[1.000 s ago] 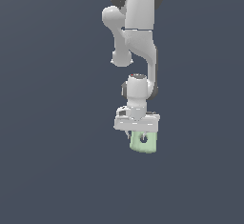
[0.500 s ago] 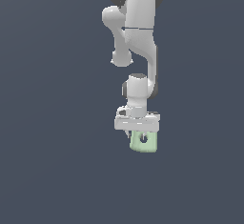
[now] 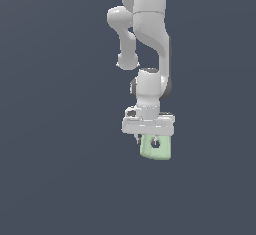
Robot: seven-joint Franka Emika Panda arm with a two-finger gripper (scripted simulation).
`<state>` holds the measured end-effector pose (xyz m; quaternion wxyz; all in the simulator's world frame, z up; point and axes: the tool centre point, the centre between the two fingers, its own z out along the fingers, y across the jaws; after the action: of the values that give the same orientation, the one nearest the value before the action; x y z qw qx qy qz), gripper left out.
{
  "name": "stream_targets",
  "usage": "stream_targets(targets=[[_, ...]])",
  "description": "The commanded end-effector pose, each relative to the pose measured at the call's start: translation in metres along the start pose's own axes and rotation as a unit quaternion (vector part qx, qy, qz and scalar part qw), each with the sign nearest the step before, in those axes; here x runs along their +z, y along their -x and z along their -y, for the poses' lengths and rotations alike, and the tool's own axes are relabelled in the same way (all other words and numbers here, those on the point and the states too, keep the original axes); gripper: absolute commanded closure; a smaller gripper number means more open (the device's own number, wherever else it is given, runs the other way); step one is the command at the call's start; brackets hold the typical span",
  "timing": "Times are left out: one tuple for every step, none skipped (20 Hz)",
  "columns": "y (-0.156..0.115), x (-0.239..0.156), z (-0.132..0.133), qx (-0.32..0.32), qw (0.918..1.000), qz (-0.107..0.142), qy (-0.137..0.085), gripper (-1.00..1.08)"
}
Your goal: Pick up the object and move it to a goal position.
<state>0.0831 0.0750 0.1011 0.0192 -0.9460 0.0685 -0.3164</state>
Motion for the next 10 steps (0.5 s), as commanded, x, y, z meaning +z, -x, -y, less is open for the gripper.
stream_targets(targets=[[-0.017,-0.014,0.007,0.000,1.0000,0.000,0.000,1.08],[-0.024,-0.019,0.009,0.001,1.0000,0.000,0.000,1.08],[-0.030,-0.024,0.012,0.001,1.0000,0.000,0.000,1.08],[-0.036,-0.029,0.015,0.001,1.0000,0.000,0.000,1.08],[-0.042,-0.033,0.017,0.001,1.0000,0.000,0.000,1.08],[-0.047,-0.037,0.019,0.001,1.0000,0.000,0.000,1.08],[-0.052,-0.041,0.020,0.001,1.0000,0.000,0.000,1.08],[-0.056,-0.044,0.022,0.001,1.0000,0.000,0.000,1.08],[-0.059,-0.046,0.023,0.000,1.0000,0.000,0.001,1.08],[-0.063,-0.049,0.024,0.000,1.0000,0.000,0.001,1.08]])
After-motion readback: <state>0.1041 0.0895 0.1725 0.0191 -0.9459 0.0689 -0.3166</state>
